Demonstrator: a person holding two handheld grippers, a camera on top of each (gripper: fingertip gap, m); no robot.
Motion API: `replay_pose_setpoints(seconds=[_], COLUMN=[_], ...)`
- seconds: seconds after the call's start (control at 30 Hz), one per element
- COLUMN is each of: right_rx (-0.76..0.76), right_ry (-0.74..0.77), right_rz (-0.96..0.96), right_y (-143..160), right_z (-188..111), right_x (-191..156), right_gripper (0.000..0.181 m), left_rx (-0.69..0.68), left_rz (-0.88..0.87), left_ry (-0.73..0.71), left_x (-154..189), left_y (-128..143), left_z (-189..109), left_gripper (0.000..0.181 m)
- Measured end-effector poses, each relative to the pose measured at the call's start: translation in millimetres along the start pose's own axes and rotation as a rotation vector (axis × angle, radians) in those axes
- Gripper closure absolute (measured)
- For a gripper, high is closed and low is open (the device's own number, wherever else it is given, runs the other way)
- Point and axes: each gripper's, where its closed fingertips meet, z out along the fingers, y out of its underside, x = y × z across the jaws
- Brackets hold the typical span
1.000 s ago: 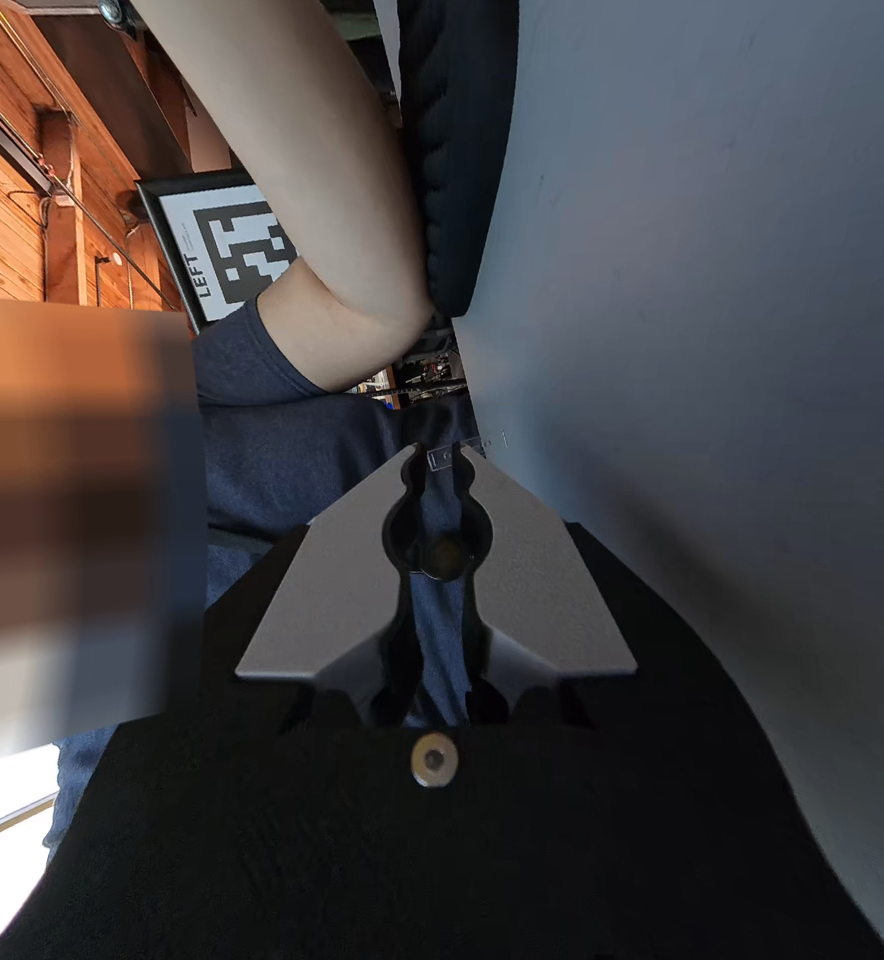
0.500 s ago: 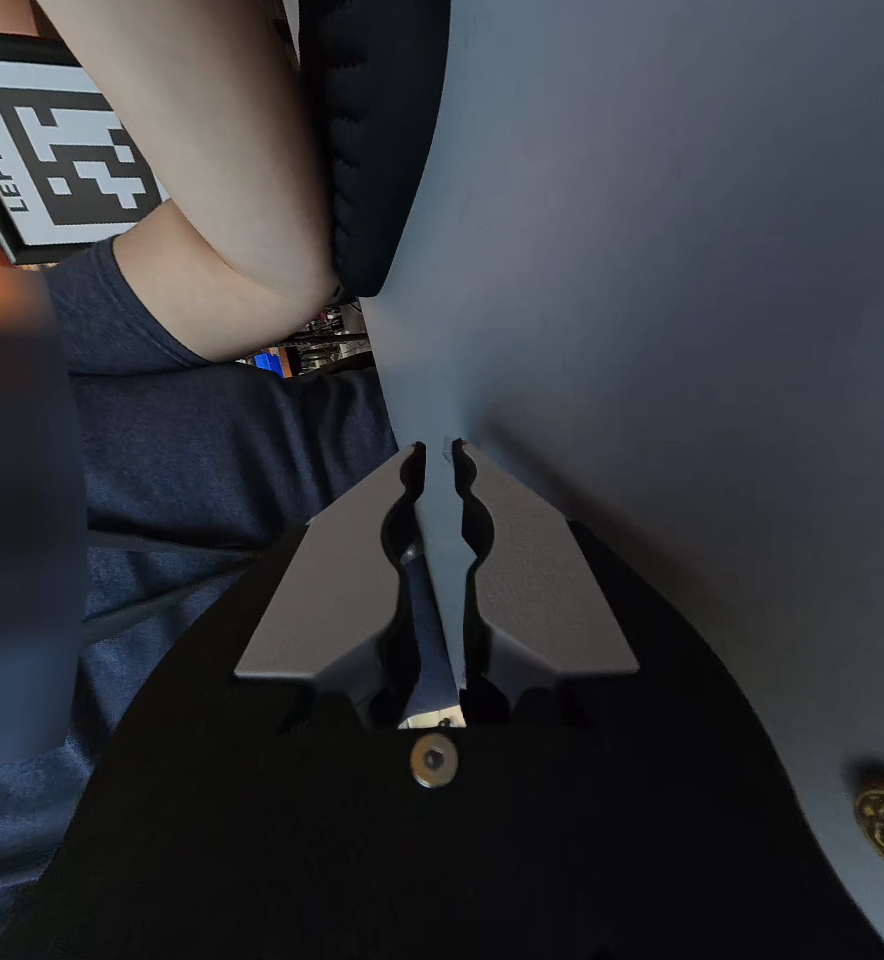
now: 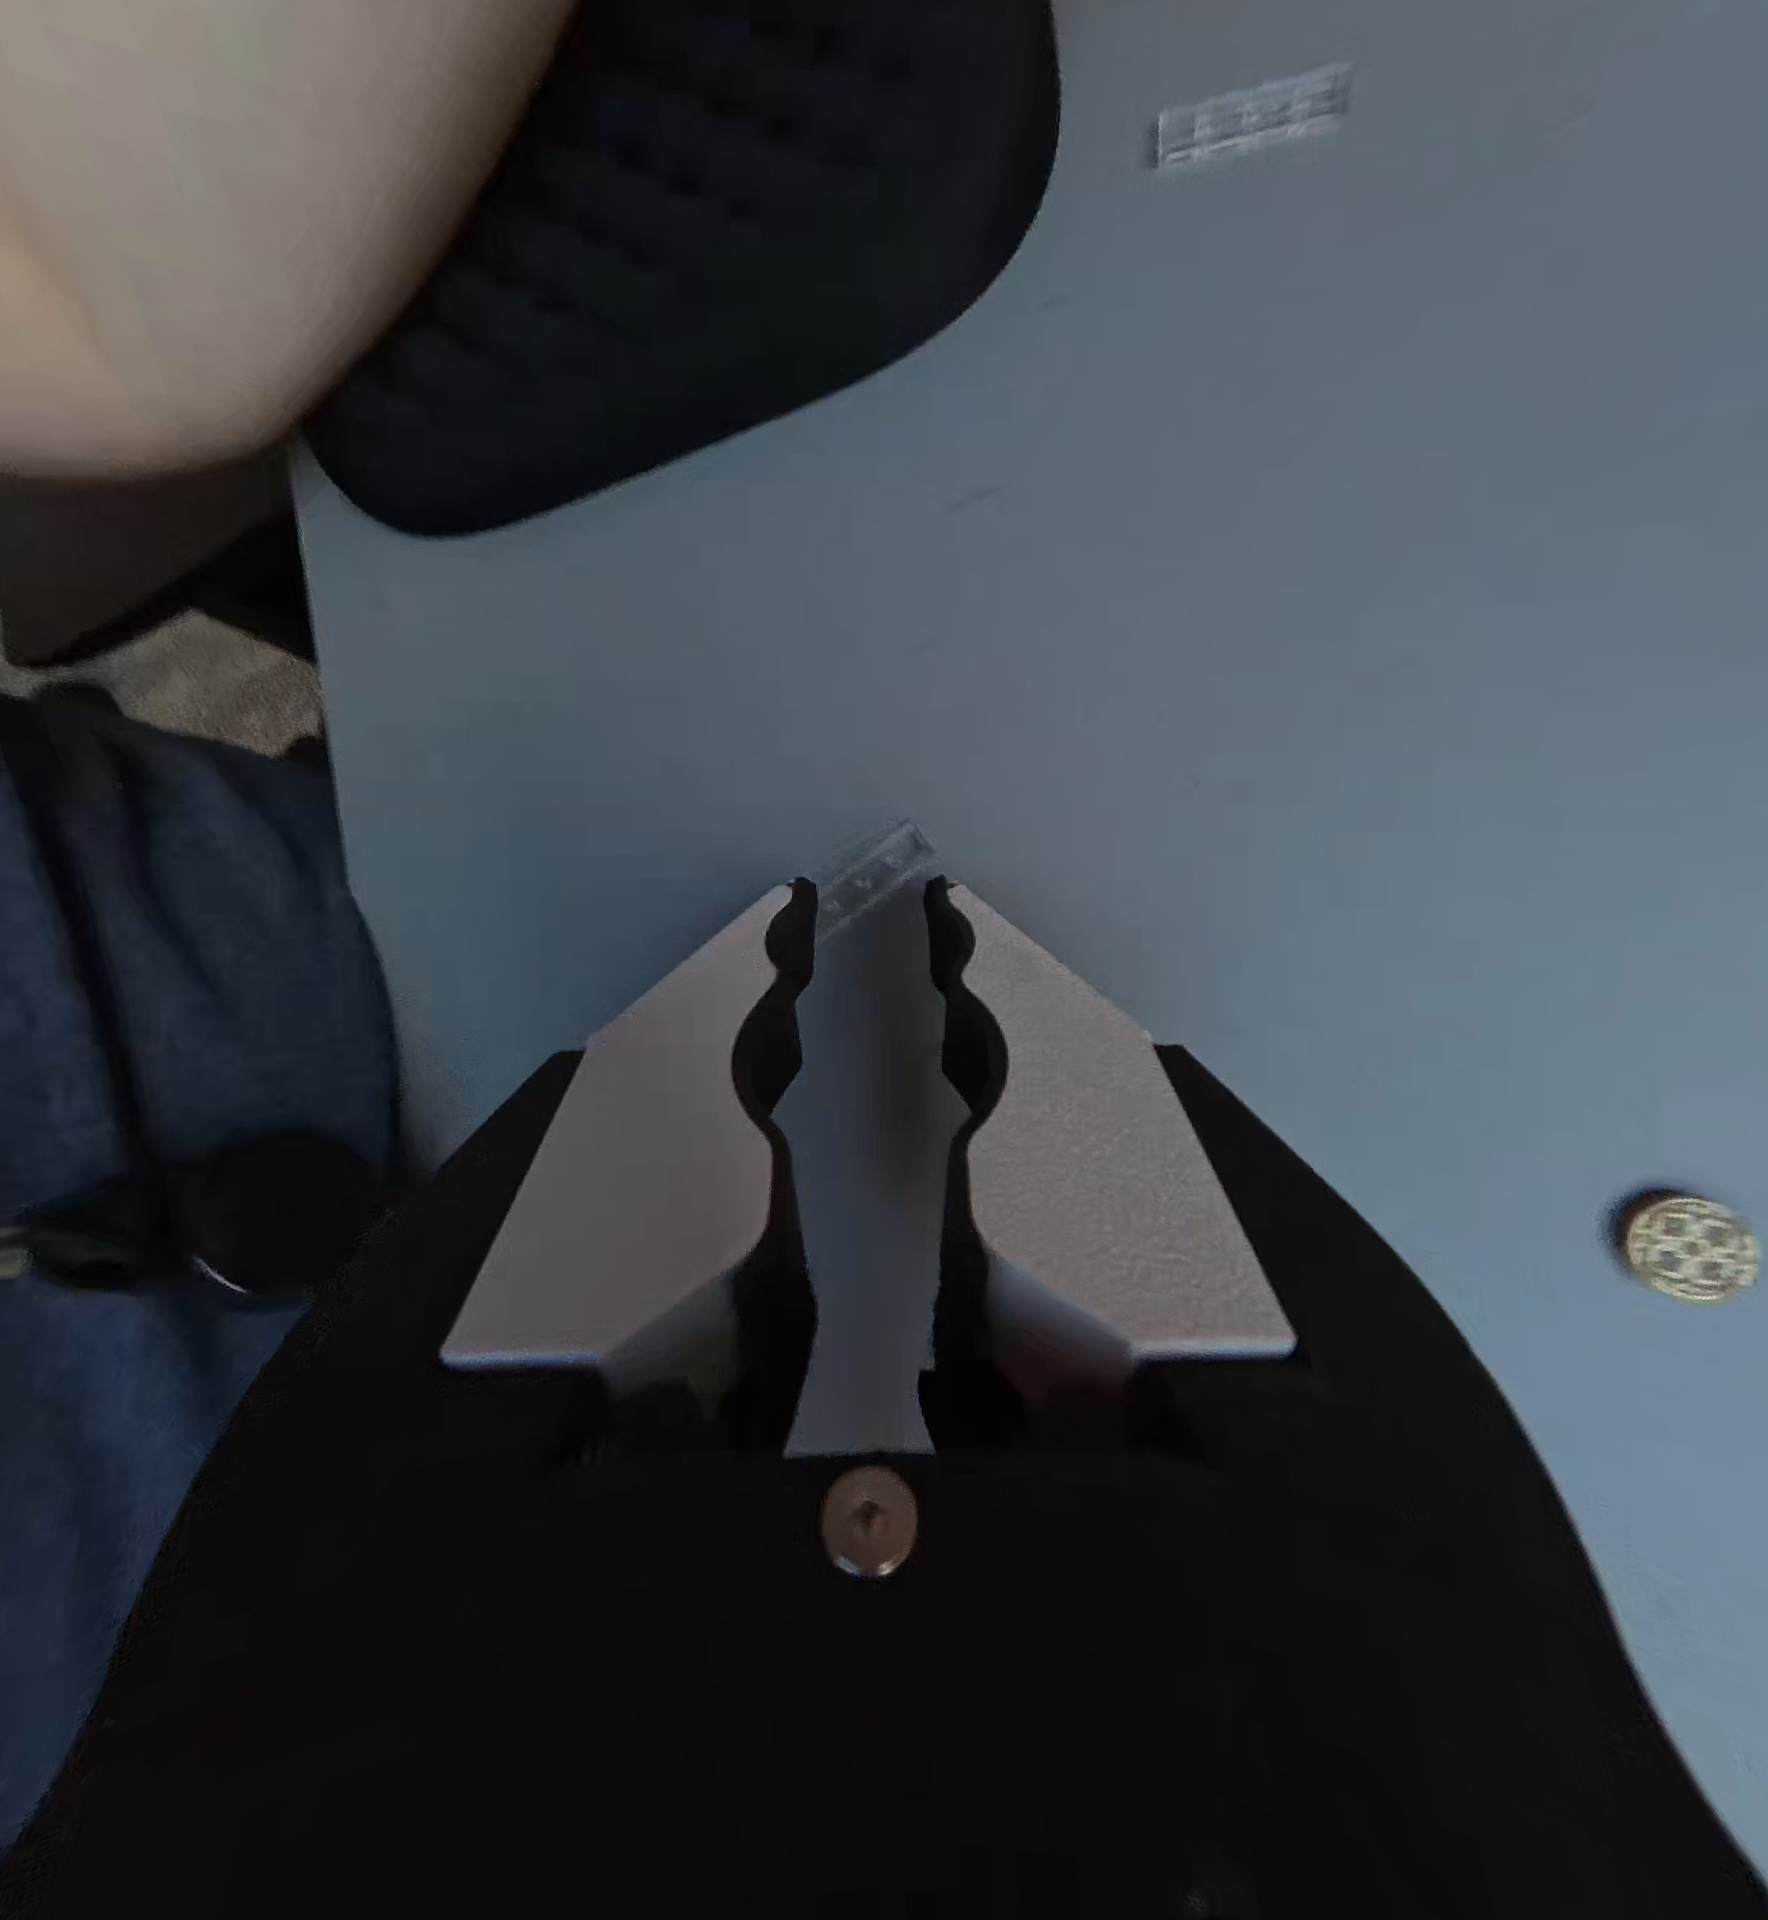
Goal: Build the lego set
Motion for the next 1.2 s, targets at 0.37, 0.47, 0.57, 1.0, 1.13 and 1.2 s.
replay_pose_setpoints(seconds=[0.37, 0.47, 0.57, 1.0, 1.13, 1.2], right_rx=[0.177, 0.197, 0.208, 0.293, 0.285, 0.281], right_ry=[0.348, 0.321, 0.413, 0.504, 0.523, 0.533], right_rz=[-0.064, -0.006, -0.052, -0.107, -0.074, -0.086], right_y=[1.6, 4.7, 5.5, 7.4, 10.4, 10.7], right_z=[-2.4, 6.1, 4.0, -14.1, -11.8, -12.5], right_x=[-9.3, -12.7, -5.9, 17.3, 20.0, 21.5], right_gripper=[0.156, 0.156, 0.163, 0.159, 0.159, 0.162], left_rx=[0.003, -0.002, -0.003, 0.002, 0.005, 0.006], left_rz=[0.003, 0.004, 0.004, 0.009, 0.009, 0.008], left_ry=[0.006, 0.008, 0.015, 0.030, 0.028, 0.029], left_x=[1.8, 2.1, 3.3, 7.3, 7.2, 7.3], left_y=[-0.7, -0.1, 0.2, -1.3, -1.9, -2.0], left_z=[2.4, 4.4, 5.3, 5.9, 4.7, 4.7], left_gripper=[0.163, 0.163, 0.163, 0.163, 0.163, 0.163])
